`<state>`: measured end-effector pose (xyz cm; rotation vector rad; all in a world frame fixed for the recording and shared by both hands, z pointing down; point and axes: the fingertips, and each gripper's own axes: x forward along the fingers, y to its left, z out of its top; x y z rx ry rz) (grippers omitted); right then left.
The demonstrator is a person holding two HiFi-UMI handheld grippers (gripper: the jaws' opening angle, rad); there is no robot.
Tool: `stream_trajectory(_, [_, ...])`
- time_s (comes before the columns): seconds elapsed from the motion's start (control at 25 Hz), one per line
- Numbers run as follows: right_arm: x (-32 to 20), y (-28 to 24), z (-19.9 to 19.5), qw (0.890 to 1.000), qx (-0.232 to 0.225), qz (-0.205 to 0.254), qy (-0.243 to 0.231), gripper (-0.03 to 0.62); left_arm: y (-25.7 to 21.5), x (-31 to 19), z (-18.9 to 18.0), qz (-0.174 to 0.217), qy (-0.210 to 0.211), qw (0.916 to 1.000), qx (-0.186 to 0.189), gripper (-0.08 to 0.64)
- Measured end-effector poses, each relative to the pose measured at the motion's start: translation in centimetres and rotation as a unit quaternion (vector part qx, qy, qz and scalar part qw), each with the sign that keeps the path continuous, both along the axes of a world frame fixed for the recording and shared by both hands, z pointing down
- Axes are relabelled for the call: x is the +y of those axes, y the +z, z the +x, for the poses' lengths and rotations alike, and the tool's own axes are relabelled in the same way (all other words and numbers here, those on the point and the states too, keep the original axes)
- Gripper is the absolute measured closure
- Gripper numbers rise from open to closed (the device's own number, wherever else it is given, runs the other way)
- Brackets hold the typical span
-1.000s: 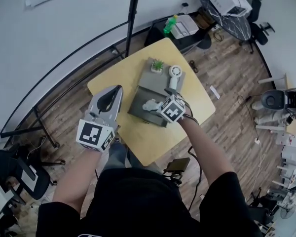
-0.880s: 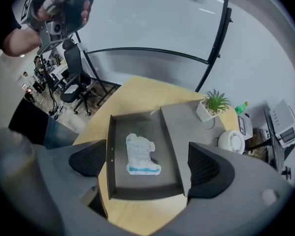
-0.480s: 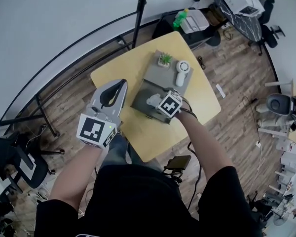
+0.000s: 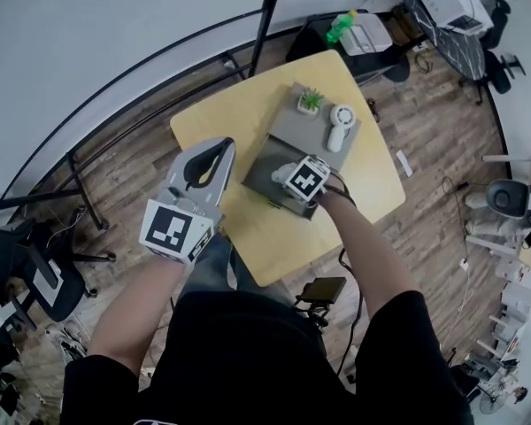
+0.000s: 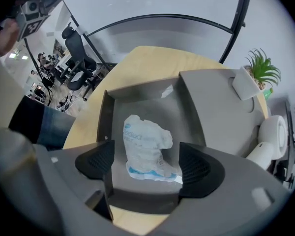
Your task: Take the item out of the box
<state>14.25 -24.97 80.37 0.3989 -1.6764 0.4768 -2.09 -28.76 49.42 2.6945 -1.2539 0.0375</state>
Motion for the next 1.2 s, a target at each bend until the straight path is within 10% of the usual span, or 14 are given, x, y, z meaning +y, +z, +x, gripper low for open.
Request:
stream_trajectory(0.64, [0.5,1.1,0.7,0.999,0.038,-0.007,-0.029,0.45,0.8,0.1,0.2,-0.009,0.002,1.0,0.002,0.56])
stream_trajectory(1.2, [-0.3,-6.8,0.9,0.999,0.013,0.026,-0.016,0.482,-1.3,0.2,3.2,0.013,0.028,0.9994,0.012,0.561])
